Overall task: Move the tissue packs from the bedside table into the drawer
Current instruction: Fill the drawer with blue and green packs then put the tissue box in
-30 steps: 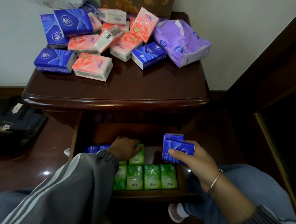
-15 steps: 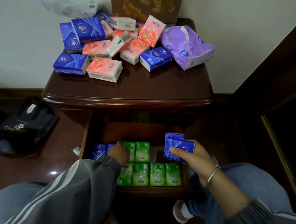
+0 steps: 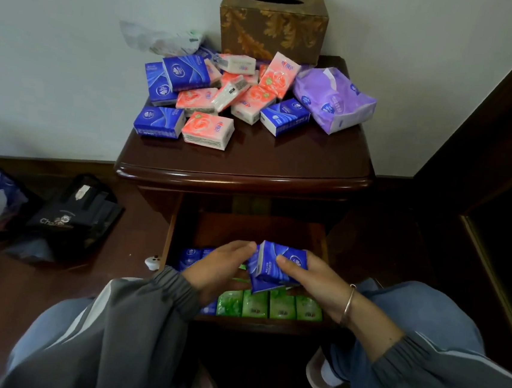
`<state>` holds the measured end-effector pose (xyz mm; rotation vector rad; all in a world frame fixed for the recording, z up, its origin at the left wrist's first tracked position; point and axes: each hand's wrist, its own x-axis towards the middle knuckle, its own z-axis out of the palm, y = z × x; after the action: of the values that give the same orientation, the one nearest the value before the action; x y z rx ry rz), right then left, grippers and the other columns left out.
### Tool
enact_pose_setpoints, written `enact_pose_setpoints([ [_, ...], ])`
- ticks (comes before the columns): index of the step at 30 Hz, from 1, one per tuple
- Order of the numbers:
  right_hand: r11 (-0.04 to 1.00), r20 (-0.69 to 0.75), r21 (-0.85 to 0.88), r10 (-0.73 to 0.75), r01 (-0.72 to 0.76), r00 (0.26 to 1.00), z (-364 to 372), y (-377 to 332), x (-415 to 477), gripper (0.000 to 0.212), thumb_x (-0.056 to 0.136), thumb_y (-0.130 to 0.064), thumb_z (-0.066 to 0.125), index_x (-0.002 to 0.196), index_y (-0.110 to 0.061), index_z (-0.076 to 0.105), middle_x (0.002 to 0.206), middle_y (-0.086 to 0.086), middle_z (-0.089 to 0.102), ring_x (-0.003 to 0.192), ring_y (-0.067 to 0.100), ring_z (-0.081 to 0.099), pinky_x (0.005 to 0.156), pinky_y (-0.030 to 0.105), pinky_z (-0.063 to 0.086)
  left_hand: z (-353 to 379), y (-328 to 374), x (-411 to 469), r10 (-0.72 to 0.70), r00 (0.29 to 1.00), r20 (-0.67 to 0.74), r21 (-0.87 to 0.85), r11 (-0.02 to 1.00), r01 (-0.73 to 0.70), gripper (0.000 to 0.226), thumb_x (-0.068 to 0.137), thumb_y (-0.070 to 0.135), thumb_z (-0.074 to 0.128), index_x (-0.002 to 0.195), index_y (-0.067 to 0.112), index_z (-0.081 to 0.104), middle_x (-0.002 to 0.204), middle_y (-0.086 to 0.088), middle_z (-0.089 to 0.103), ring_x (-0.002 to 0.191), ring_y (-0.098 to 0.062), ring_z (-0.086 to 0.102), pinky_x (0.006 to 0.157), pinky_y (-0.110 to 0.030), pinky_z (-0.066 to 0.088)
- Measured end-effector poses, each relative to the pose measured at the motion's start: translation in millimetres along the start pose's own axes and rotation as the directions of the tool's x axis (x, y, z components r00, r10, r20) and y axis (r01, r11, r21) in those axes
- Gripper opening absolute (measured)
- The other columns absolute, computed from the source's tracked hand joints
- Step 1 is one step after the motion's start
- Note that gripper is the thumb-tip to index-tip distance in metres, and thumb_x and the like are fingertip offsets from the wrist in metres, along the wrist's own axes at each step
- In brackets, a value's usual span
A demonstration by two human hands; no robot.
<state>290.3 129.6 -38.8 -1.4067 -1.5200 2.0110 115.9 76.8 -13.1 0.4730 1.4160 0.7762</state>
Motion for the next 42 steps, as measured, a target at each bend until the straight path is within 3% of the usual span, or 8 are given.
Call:
enact_pose_setpoints([
  [7,0.999,-0.019,0.020,0.044,-0.043,0.999,12.1,2.9,-4.4,0.029,0.091,-0.030,0.055,0.108,-0.007,0.051,0.098,0.004,0.067,0.080,0.015,0.065,0.066,0.026,0.050,-57.1,-17.3,12.4,0.196,0.950,-0.244,0.396,0.914,-0.087,0.031,0.095,0.009,0.053,0.125,0.001,0.049,0.083,-0.005,0.058,0.062,-0.013,0.053,0.050,-0.018,0.050],
  [10,0.995,-0.114,0.072,0.075,-0.067,0.991,7.1,0.0,-5.5,0.022,0.092,-0.030,0.055,0.104,-0.012,0.050,0.095,0.004,0.067,0.069,0.019,0.067,0.050,0.021,0.044,-104.5,-14.7,35.8,0.322,0.862,-0.391,0.667,0.744,0.024,0.034,0.094,0.018,0.054,0.125,0.006,0.046,0.100,-0.013,0.063,0.073,-0.019,0.056,0.069,-0.029,0.044],
  [16,0.997,-0.199,-0.054,0.047,-0.059,0.979,7.4,2.6,-2.2,0.021,0.090,-0.028,0.059,0.100,-0.011,0.055,0.088,0.003,0.068,0.059,0.016,0.064,0.047,0.022,0.039,-125.6,-20.8,89.7,0.288,0.936,-0.202,0.922,0.379,0.082,0.038,0.096,0.014,0.048,0.132,0.005,0.044,0.130,-0.023,0.049,0.118,-0.035,0.051,0.097,-0.037,0.040],
  [22,0.986,-0.182,-0.156,0.022,-0.051,0.983,3.9,7.7,3.2,0.022,0.088,-0.027,0.061,0.101,-0.010,0.057,0.092,0.005,0.069,0.060,0.010,0.064,0.047,0.019,0.042,-130.9,-27.0,117.3,0.179,0.978,-0.104,0.991,0.098,0.088,0.050,0.094,0.006,0.045,0.143,0.013,0.037,0.142,-0.018,0.042,0.126,-0.033,0.048,0.104,-0.041,0.041],
  [26,0.988,-0.191,-0.147,0.008,-0.036,0.982,-0.7,8.1,4.7,0.021,0.087,-0.023,0.063,0.102,-0.009,0.058,0.094,0.007,0.068,0.071,0.008,0.064,0.047,0.010,0.045,-135.9,-31.3,116.0,0.223,0.975,0.025,0.930,-0.363,0.059,0.058,0.091,0.014,0.050,0.146,0.026,0.032,0.148,-0.008,0.033,0.131,-0.030,0.041,0.107,-0.046,0.035],
  [31,0.985,-0.198,-0.170,0.004,-0.038,0.980,-2.2,9.9,7.2,0.022,0.088,-0.024,0.062,0.103,-0.009,0.057,0.092,0.004,0.067,0.073,0.008,0.062,0.045,0.007,0.042,-141.6,-41.0,112.5,0.145,0.966,0.215,0.805,-0.586,-0.091,0.066,0.093,0.018,0.045,0.150,0.033,0.014,0.154,0.000,0.026,0.137,-0.025,0.034,0.109,-0.044,0.028],
  [38,0.956,-0.057,-0.292,0.004,-0.020,0.998,2.1,7.2,8.6,0.028,0.092,-0.016,0.056,0.119,-0.016,0.048,0.103,0.003,0.063,0.080,0.005,0.057,0.055,0.004,0.042,-152.9,-46.8,98.1,0.124,0.976,0.177,0.762,-0.646,-0.056,0.064,0.095,0.031,0.042,0.152,0.026,0.012,0.157,0.000,0.022,0.144,-0.024,0.020,0.117,-0.050,0.006],
  [42,0.922,0.033,-0.385,-0.019,0.030,0.999,27.1,-1.0,34.7,0.036,0.091,-0.018,0.057,0.124,-0.014,0.044,0.106,0.002,0.061,0.091,0.013,0.060,0.082,0.023,0.050,-153.4,-45.6,83.3,0.359,0.926,0.118,0.929,-0.370,0.025,0.067,0.091,0.029,0.047,0.151,0.026,0.017,0.157,0.000,0.019,0.147,-0.022,0.012,0.119,-0.042,0.012],
])
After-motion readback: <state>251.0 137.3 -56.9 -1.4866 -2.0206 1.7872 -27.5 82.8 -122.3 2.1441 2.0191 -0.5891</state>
